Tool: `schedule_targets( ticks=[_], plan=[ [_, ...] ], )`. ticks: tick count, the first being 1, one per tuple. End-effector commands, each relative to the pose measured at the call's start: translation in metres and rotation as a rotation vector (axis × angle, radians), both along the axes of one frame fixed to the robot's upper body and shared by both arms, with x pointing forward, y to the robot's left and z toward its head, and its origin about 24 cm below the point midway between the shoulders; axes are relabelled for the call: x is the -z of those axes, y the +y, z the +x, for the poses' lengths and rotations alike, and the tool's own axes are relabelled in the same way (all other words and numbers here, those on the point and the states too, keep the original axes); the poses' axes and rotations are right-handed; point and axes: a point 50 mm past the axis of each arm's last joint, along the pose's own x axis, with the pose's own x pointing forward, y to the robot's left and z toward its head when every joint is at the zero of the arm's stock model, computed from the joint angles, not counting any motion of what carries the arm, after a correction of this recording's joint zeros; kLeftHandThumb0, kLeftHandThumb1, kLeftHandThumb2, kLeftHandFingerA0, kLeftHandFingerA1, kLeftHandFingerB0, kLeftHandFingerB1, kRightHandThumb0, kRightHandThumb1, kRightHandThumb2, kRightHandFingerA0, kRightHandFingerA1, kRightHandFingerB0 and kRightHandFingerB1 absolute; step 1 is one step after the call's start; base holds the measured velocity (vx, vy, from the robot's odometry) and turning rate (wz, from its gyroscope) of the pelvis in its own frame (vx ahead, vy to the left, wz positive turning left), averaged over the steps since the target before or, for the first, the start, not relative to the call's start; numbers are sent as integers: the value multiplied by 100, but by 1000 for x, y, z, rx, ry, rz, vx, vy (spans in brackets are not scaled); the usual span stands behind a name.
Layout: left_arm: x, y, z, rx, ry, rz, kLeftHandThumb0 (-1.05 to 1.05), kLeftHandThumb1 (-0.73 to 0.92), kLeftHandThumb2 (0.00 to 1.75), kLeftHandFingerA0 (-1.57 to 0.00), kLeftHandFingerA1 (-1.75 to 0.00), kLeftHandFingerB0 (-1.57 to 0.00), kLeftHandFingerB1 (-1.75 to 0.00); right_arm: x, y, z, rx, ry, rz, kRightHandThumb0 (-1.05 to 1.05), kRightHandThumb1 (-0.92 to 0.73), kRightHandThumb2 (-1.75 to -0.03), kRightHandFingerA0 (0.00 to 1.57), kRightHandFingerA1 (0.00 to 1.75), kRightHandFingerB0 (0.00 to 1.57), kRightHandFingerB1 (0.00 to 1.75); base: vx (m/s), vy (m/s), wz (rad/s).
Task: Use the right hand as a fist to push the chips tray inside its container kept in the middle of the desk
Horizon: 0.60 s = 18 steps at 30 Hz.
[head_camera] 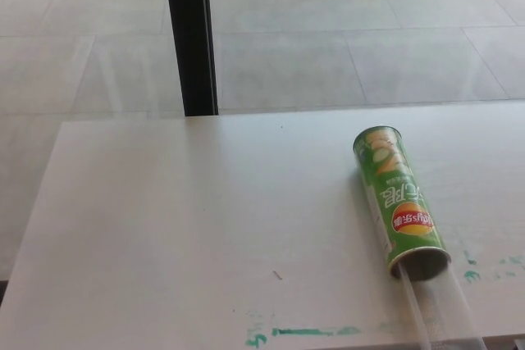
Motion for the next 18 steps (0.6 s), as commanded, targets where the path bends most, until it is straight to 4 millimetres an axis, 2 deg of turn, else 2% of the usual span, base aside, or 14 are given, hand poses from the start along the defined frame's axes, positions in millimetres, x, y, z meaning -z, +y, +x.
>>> schedule_targets(
  ticks=[1, 3, 4, 6, 7, 9, 10, 12, 13, 14, 15, 16, 17, 18],
  plan=[
    [-12, 11, 2, -12, -46, 23, -105, 69, 136, -55, -112, -26, -87, -2, 25, -14, -456, -105, -435, -63, -77, -65, 82, 125, 51, 53, 0, 0, 0],
    [-12, 11, 3, -1, -20, 29, -105, 72, 137, -52, -108, -29, -87, -2, 23, -11, -469, -132, -459, -61, -76, -64, 82, 126, 52, 55, 0, 0, 0],
    [-12, 11, 3, -2, -20, 28, -103, 84, 127, -52, -113, -31, -92, -2, 22, -11, -473, -129, -472, -59, -74, -64, 81, 122, 51, 54, 0, 0, 0],
    [-10, 10, 2, -18, -19, 26, -105, 71, 136, -54, -109, -31, -87, -3, 20, -7, -478, -131, -498, -57, -73, -63, 83, 121, 52, 54, 0, 0, 0],
    [-10, 10, 2, -14, -17, 29, -105, 89, 107, -44, -134, -25, -107, -4, 19, -6, -483, -143, -540, -60, -73, -64, 85, 119, 53, 54, 0, 0, 0],
    [-11, 10, 1, -7, -36, 20, -105, 90, 105, -54, -128, -28, -102, -5, 16, -1, -487, -164, -634, -64, -79, -66, 84, 129, 56, 53, 0, 0, 0],
    [-11, 10, 1, 1, -29, 23, -105, 71, 136, -60, -112, -29, -87, -5, 16, 0, -488, -173, -653, -65, -82, -65, 84, 129, 59, 52, 0, 0, 0],
    [-10, 10, 2, -37, -42, 18, -105, 68, 133, -56, -110, -30, -87, -4, 14, 4, -491, -208, -720, -67, -83, -66, 82, 131, 59, 51, 0, 0, 0],
    [-10, 10, 2, -4, -22, 34, -74, 67, 144, -57, -105, 0, -70, -5, 13, 7, -484, -208, -782, -71, -87, -67, 82, 127, 59, 49, 0, 0, 0],
    [-10, 9, 3, -3, -26, 37, -105, 88, 108, -50, -142, -26, -111, -6, 13, 10, -485, -218, -828, -68, -73, -114, 86, 114, 52, 62, 0, 0, 0],
    [-10, 9, 2, 0, -26, 33, -105, 91, 107, -44, -138, -23, -109, -6, 13, 11, -483, -225, -848, -71, -87, -67, 82, 126, 61, 47, 0, 0, 0],
    [-10, 9, 2, -5, -32, 24, -105, 70, 136, -55, -110, -30, -88, -6, 13, 13, -475, -253, -918, -71, -85, -66, 84, 124, 62, 48, 0, 0, 0],
    [-10, 9, 2, -6, -30, 25, -72, 68, 144, -52, -103, 0, -70, -6, 13, 14, -479, -249, -942, -71, -87, -67, 81, 126, 61, 48, 0, 0, 0],
    [-10, 9, 2, -2, -27, 24, -70, 66, 142, -44, -98, 0, -69, -6, 12, 15, -482, -241, -980, -72, -88, -67, 84, 126, 62, 48, 0, 0, 0]
  ],
)
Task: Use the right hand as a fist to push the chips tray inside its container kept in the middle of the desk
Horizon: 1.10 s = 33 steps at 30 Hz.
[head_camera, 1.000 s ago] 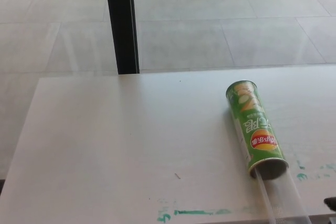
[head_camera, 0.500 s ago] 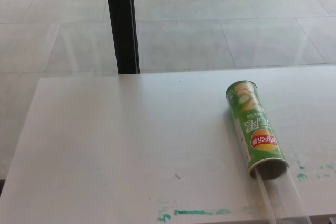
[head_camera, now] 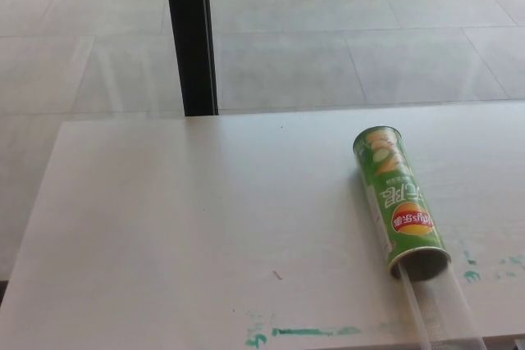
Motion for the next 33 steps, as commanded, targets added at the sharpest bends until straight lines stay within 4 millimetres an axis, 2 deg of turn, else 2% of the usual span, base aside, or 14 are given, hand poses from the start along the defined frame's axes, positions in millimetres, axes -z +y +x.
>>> schedule_targets(
  ticks=[1, 12, 13, 16, 17, 19, 21, 22, 25, 28, 29, 31, 32, 33],
  plan=[
    [-10, 9, 2, 3, -25, 22, -71, 68, 144, -44, -98, 0, -70, -1, 6, 7, -304, -194, -706, -73, -88, -66, 87, 116, 63, 49, 0, 0, 0],
    [-8, 7, -4, -23, -19, 27, -70, 65, 140, -37, -94, 0, -68, -2, 4, 17, -253, -136, -870, -77, -92, -72, 82, 108, 57, 46, 0, 0, 0],
    [-8, 7, -5, -26, -27, 23, -105, 92, 101, -49, -124, -26, -98, -2, 3, 18, -240, -138, -878, -79, -92, -68, 85, 109, 63, 45, 0, 0, 0],
    [-9, 8, -4, -11, -23, 31, -105, 92, 100, -43, -135, -24, -107, 2, -2, 23, -195, -154, -889, -78, -90, -67, 85, 110, 65, 46, 0, 0, 0],
    [-9, 8, -4, 11, -8, 38, -74, 62, 140, -56, -104, -2, -70, 3, -3, 24, -190, -160, -889, -78, -91, -67, 85, 110, 66, 47, 0, 0, 0],
    [-9, 8, -4, -19, -28, 39, -84, 67, 146, -70, -116, 0, -73, 4, -5, 25, -191, -166, -910, -77, -92, -68, 85, 106, 65, 46, 0, 0, 0],
    [-9, 8, -4, -2, -7, 57, -82, 72, 148, -40, -100, 0, -72, 5, -7, 28, -184, -170, -939, -78, -92, -69, 85, 107, 62, 45, 0, 0, 0],
    [-8, 8, -4, -15, -6, 51, -105, 92, 103, -31, -127, -21, -103, 4, -7, 29, -181, -160, -947, -77, -92, -69, 83, 112, 62, 45, 0, 0, 0],
    [-7, 7, -4, -28, -17, 42, -105, 92, 104, -44, -119, -24, -95, 4, -8, 31, -167, -178, -953, -78, -92, -68, 83, 118, 64, 45, 0, 0, 0],
    [-7, 7, -3, -1, -8, 44, -105, 71, 135, -56, -110, -32, -88, 4, -8, 36, -147, -192, -941, -77, -92, -68, 86, 115, 64, 46, 0, 0, 0],
    [-7, 7, -4, -26, -32, 35, -105, 89, 104, -47, -139, -26, -110, 4, -9, 38, -138, -165, -963, -76, -92, -68, 81, 124, 60, 44, 0, 0, 0],
    [-7, 7, -4, -28, -34, 34, -105, 89, 104, -47, -139, -26, -110, 4, -9, 39, -136, -162, -968, -76, -92, -68, 81, 124, 60, 44, 0, 0, 0],
    [-8, 7, -5, -35, -26, 38, -105, 89, 101, -41, -137, -23, -107, 5, -8, 41, -129, -156, -993, -82, -71, -95, 90, 127, 55, 52, 0, 0, 0],
    [-8, 8, -5, -36, -26, 38, -105, 89, 101, -41, -137, -23, -107, 5, -8, 42, -128, -155, -997, -82, -71, -95, 90, 127, 55, 52, 0, 0, 0]
  ],
)
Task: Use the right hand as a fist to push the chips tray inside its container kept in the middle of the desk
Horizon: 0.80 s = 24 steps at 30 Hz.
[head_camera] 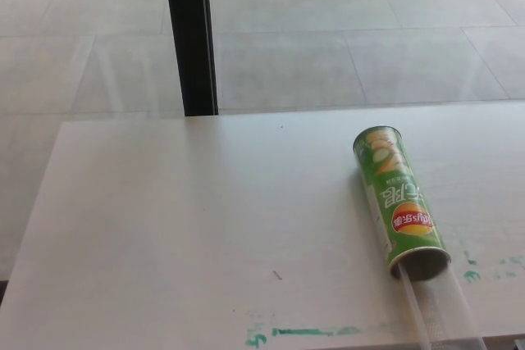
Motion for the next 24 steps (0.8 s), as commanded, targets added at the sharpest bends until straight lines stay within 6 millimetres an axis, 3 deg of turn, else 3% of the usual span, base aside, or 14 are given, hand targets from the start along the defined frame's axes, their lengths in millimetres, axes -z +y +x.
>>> schedule_targets(
  ticks=[1, 7, 9, 10, 11, 12, 13, 14, 15, 16, 20, 21, 22, 24],
  plan=[
    [-9, 8, -5, -29, -30, 39, -105, 90, 101, -42, -141, -21, -110, 5, -10, 15, -17, -54, -464, -76, -92, -67, 84, 138, 60, 43, 0, 0, 0],
    [-7, 7, -6, -27, -25, 35, -105, 91, 97, -54, -127, -26, -96, 6, -10, 19, -3, -96, -453, -77, -89, -69, 83, 139, 62, 45, 0, 0, 0],
    [-8, 7, -8, -38, -27, 36, -105, 91, 101, -52, -128, -29, -100, 7, -9, 21, 0, -96, -445, -82, -70, -96, 89, 126, 56, 54, 0, 0, 0],
    [-8, 7, -9, -36, -36, 37, -78, 63, 141, -56, -107, 0, -71, 8, -8, 24, 3, -110, -450, -78, -90, -70, 82, 140, 61, 44, 0, 0, 0],
    [-8, 7, -9, -35, -41, 30, -105, 88, 103, -44, -136, -26, -108, 8, -7, 25, 9, -109, -450, -78, -92, -67, 83, 138, 60, 44, 0, 0, 0],
    [-9, 7, -9, -34, -41, 31, -105, 88, 103, -44, -136, -26, -108, 8, -7, 25, 10, -109, -449, -78, -92, -67, 83, 138, 60, 44, 0, 0, 0],
    [-9, 8, -9, -32, -26, 44, -83, 66, 144, -71, -116, 0, -73, 9, -5, 26, 20, -108, -447, -78, -91, -70, 81, 146, 58, 43, 0, 0, 0],
    [-8, 7, -9, -34, -22, 48, -105, 90, 94, -57, -130, -32, -103, 10, -4, 28, 27, -109, -443, -78, -91, -70, 83, 146, 57, 43, 0, 0, 0],
    [-8, 7, -10, -37, -23, 48, -78, 61, 139, -66, -111, -1, -71, 10, -3, 29, 28, -113, -436, -78, -91, -70, 83, 145, 57, 43, 0, 0, 0],
    [-8, 7, -9, -42, -25, 46, -105, 90, 98, -53, -129, -28, -101, 11, -1, 30, 25, -124, -425, -79, -89, -72, 88, 147, 58, 44, 0, 0, 0],
    [-8, 8, -9, -50, -33, 35, -105, 87, 118, -56, -119, -36, -96, 13, 4, 32, 33, -144, -365, -80, -92, -72, 85, 145, 57, 44, 0, 0, 0],
    [-8, 8, -8, -40, -34, 39, -105, 90, 101, -53, -128, -29, -101, 12, 6, 32, 27, -141, -376, -85, -73, -96, 90, 130, 51, 52, 0, 0, 0],
    [-8, 7, -8, -37, -32, 43, -105, 90, 100, -54, -128, -30, -101, 13, 7, 32, 25, -144, -376, -79, -92, -70, 85, 139, 56, 43, 0, 0, 0],
    [-8, 7, -8, -23, -17, 45, -105, 91, 100, -54, -128, -30, -101, 14, 8, 32, 19, -154, -381, -79, -92, -69, 85, 138, 56, 43, 0, 0, 0]
  ],
)
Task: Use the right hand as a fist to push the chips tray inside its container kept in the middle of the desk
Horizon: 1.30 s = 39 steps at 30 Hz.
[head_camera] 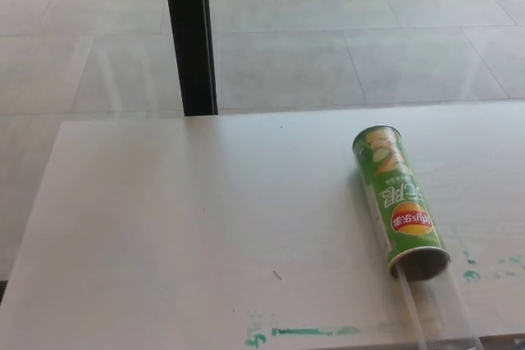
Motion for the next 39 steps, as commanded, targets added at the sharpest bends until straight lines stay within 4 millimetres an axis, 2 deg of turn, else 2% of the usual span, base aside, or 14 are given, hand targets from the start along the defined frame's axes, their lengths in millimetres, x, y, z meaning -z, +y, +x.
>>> schedule_targets(
  ticks=[1, 4, 6, 13, 14, 16, 17, 19, 21, 22, 27, 28, 29, 39],
  plan=[
    [-7, 6, -2, 3, -11, 37, -105, 92, 101, -51, -124, -26, -95, 2, -4, 6, 36, -52, -83, -80, -92, -71, 86, 133, 52, 44, 0, 0, 0],
    [-8, 7, -3, -19, -23, 30, -75, 65, 141, -56, -105, 0, -69, 4, -5, 7, 56, -49, -87, -78, -92, -70, 84, 134, 51, 43, 0, 0, 0],
    [-8, 7, -4, -16, -28, 31, -105, 92, 98, -55, -132, -27, -100, 2, -6, 7, 65, -59, -86, -78, -92, -69, 84, 137, 51, 42, 0, 0, 0],
    [-5, 4, -6, -4, -13, 23, -105, 90, 99, -43, -133, -24, -104, -5, -9, 15, 84, -92, -46, -74, -91, -67, 86, 139, 50, 43, 0, 0, 0],
    [-5, 4, -6, -2, -8, 22, -105, 70, 134, -53, -107, -31, -86, -6, -10, 16, 89, -98, -35, -74, -90, -67, 86, 139, 50, 43, 0, 0, 0],
    [-5, 4, -7, -20, -27, 16, -105, 90, 102, -45, -139, -22, -106, -9, -9, 18, 98, -95, -26, -72, -75, -114, 88, 118, 40, 54, 0, 0, 0],
    [-5, 4, -7, -22, -37, 15, -105, 90, 102, -41, -138, -20, -107, -12, -9, 19, 93, -111, -10, -74, -90, -67, 85, 138, 53, 44, 0, 0, 0],
    [-5, 4, -6, -8, -14, 23, -105, 92, 100, -51, -125, -27, -98, -14, -9, 19, 86, -128, 0, -74, -89, -70, 86, 144, 53, 45, 0, 0, 0],
    [-6, 4, -6, 5, -6, 22, -71, 63, 139, -45, -98, -2, -70, -17, -9, 19, 82, -137, 10, -75, -77, -115, 98, 127, 49, 59, 0, 0, 0],
    [-5, 4, -6, -11, -16, 16, -105, 90, 102, -41, -133, -21, -103, -18, -8, 19, 81, -138, 15, -75, -87, -71, 87, 148, 53, 46, 0, 0, 0],
    [-5, 4, -7, 8, -3, 18, -105, 71, 136, -48, -104, -30, -85, -19, -6, 19, 74, -148, 28, -74, -87, -70, 87, 143, 53, 44, 0, 0, 0],
    [-5, 4, -7, -5, -13, 16, -105, 72, 138, -66, -117, -29, -82, -19, -6, 19, 73, -145, 28, -70, -72, -112, 97, 124, 48, 59, 0, 0, 0],
    [-5, 4, -3, -29, -48, 9, -105, 71, 137, -62, -117, -28, -82, -18, -6, 20, 81, -141, 32, -74, -85, -70, 86, 148, 53, 46, 0, 0, 0],
    [-8, 7, -2, 25, -9, 24, -105, 92, 103, -47, -120, -27, -95, -3, -10, 24, 112, -103, 10, -72, -87, -68, 86, 139, 55, 45, 0, 0, 0]
  ],
)
